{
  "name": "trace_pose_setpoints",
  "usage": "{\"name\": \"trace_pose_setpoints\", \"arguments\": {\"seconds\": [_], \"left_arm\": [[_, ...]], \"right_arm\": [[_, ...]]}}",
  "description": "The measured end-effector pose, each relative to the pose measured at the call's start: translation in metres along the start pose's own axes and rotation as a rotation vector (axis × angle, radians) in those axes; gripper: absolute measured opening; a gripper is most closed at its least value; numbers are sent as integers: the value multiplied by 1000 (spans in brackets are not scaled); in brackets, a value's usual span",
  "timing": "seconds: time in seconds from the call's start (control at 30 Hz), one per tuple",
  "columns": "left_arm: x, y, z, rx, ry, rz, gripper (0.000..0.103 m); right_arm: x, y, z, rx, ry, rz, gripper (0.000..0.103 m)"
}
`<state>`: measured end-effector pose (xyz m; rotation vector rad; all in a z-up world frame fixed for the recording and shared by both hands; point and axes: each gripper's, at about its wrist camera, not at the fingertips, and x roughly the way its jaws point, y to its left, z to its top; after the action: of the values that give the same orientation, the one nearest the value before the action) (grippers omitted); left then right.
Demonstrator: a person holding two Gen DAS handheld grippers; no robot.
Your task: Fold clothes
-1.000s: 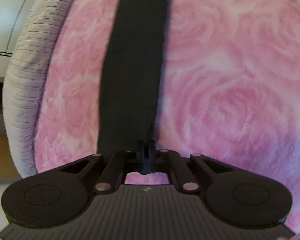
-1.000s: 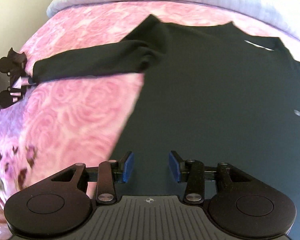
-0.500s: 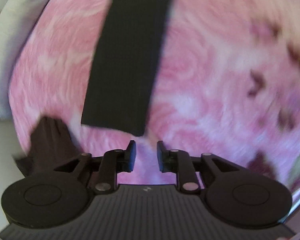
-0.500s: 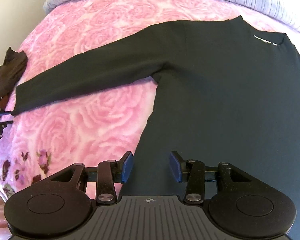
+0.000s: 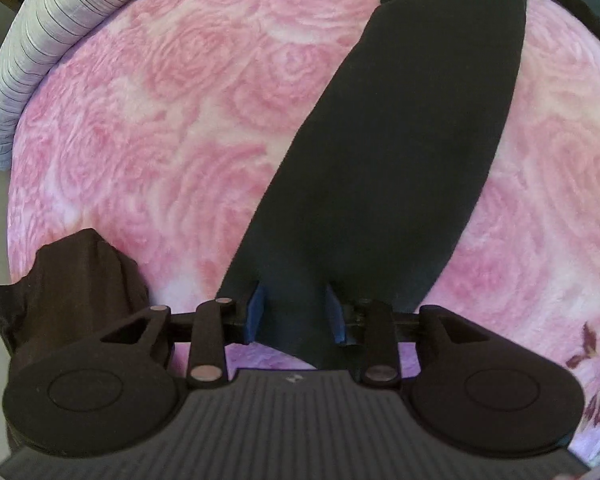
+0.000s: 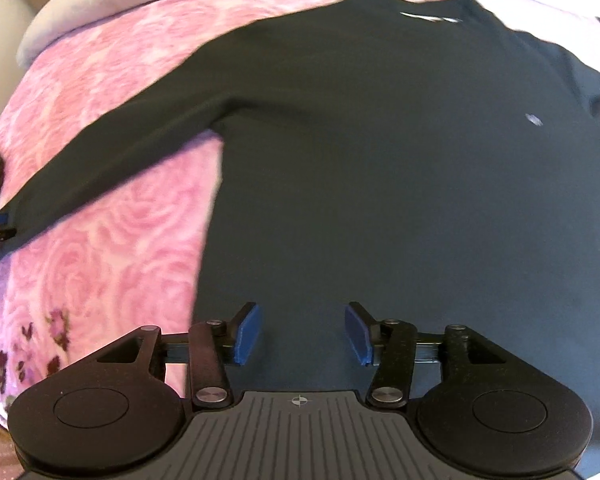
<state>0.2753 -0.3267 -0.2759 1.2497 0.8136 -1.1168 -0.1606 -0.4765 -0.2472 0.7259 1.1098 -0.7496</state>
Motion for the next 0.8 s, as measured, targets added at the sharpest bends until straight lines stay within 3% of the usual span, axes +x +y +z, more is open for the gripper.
{"name": "trace_pose_setpoints", "arguments": {"seconds": [0.2, 0.3, 0.4, 0.53, 0.73, 0.8], "left_arm": [[-34, -7, 20, 8, -46, 66, 31], [-53, -23, 44, 38, -94, 61, 31], [-73, -55, 78, 101, -150, 53, 31], [-97, -115, 134, 158, -213, 26, 31], [-126, -251, 226, 245, -270, 47, 31], [-131, -313, 257, 285, -279, 49, 31]], "right_arm": [[-39, -67, -17, 163, -68, -106, 53], [-60, -114, -24, 237, -106, -185, 53], [-80, -167, -26, 220, -121, -283, 53], [-100, -242, -25, 104, -139, -427, 53], [-99, -380, -6, -145, -155, -550, 52], [-84, -430, 13, -259, -151, -582, 42]]}}
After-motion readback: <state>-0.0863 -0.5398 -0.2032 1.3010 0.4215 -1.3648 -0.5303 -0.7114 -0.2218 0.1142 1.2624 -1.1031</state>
